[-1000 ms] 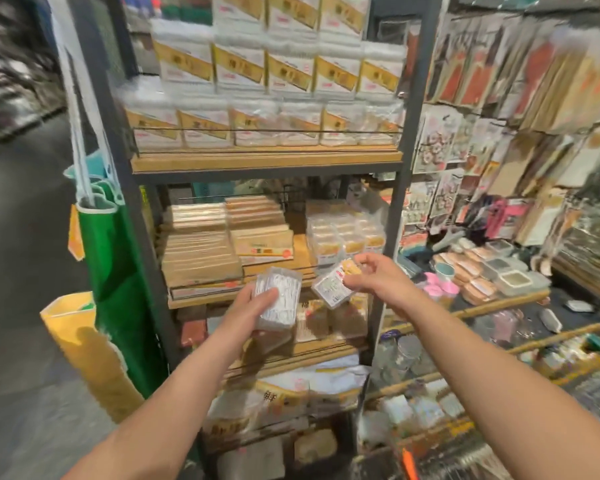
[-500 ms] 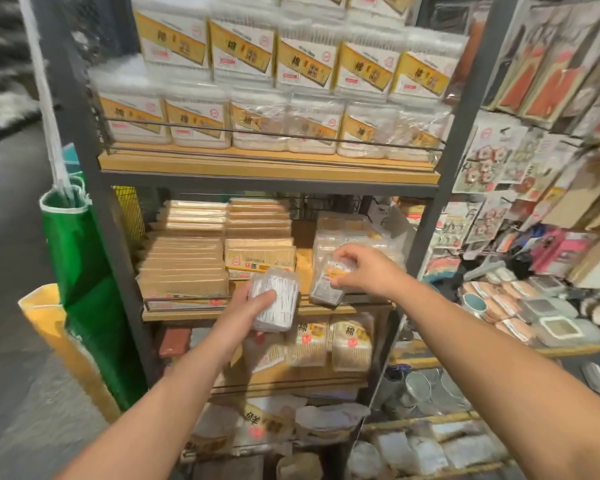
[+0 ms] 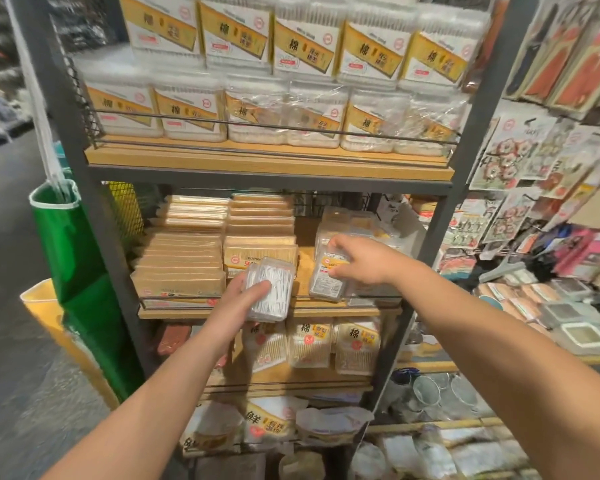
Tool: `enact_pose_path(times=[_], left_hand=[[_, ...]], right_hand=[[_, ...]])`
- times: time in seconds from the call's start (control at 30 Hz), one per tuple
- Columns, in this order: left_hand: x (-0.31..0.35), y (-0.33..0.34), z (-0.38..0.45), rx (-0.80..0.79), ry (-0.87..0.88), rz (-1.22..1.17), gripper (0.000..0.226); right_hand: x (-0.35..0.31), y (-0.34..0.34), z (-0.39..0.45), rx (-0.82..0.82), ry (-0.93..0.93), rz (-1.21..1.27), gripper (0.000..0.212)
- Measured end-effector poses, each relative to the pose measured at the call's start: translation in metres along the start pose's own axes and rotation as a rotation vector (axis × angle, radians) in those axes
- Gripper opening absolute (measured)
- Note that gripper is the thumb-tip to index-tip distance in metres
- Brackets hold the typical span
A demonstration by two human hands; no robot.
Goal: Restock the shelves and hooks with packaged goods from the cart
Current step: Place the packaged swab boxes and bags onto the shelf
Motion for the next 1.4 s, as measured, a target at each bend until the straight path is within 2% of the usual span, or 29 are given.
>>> enact_pose_path(times=[0.23, 0.33, 0.53, 0.7, 0.83, 0.97, 1.0, 1.07, 1.2, 1.23, 1.3, 1.4], left_hand=[[0.002, 0.002, 0.0, 0.007, 0.019, -0.009, 0.029], [0.003, 0.006, 0.003, -0.005, 0.017, 0.012, 0.038], [0.005, 0.017, 0.005, -0.016, 0.023, 0.052, 0.033], [0.003, 0.02, 0.009, -0.028, 0.003, 0.056, 0.038], [0.003, 0.027, 0.011, -0.065, -0.009, 0.044, 0.047], [0.004, 0.034, 0.01, -0.105, -0.001, -0.023, 0.063], [0.004, 0.036, 0.01, -0.116, 0.0, -0.035, 0.065], [0.005, 0.039, 0.009, -0.139, -0.001, -0.067, 0.068], [0.002, 0.043, 0.01, -0.199, -0.033, -0.144, 0.081], [0.003, 0.043, 0.009, -0.209, -0.028, -0.142, 0.084], [0.006, 0.045, 0.006, -0.216, -0.008, -0.088, 0.083], [0.006, 0.05, 0.001, -0.21, 0.012, -0.009, 0.068]], right_hand=[[0.001, -0.001, 0.009, -0.034, -0.024, -0.071, 0.058], [0.003, -0.001, 0.012, -0.035, -0.028, -0.085, 0.057], [0.009, 0.012, 0.011, 0.034, -0.063, -0.065, 0.061], [0.008, 0.015, 0.012, 0.088, -0.102, -0.077, 0.061], [0.016, 0.01, 0.01, 0.091, -0.057, 0.094, 0.05], [0.013, -0.007, -0.002, 0.249, -0.032, 0.37, 0.025], [0.008, -0.009, -0.005, 0.235, -0.044, 0.447, 0.018], [-0.007, -0.005, -0.009, 0.096, -0.092, 0.533, 0.016], [-0.028, 0.013, -0.02, -0.261, -0.197, 0.81, 0.051], [-0.027, 0.015, -0.021, -0.284, -0.182, 0.847, 0.054], [-0.026, 0.015, -0.019, -0.231, -0.127, 0.797, 0.057], [-0.026, 0.018, -0.018, -0.182, -0.05, 0.696, 0.055]])
Point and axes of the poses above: each hand's wrist, its own z-axis towards the middle knuckle, its own y-axis out of the palm, x = y × z, the point moved 7 cm from there along z, towards the middle knuckle, and after that the axes turned 6 degrees about y, right-handed, at the moved point
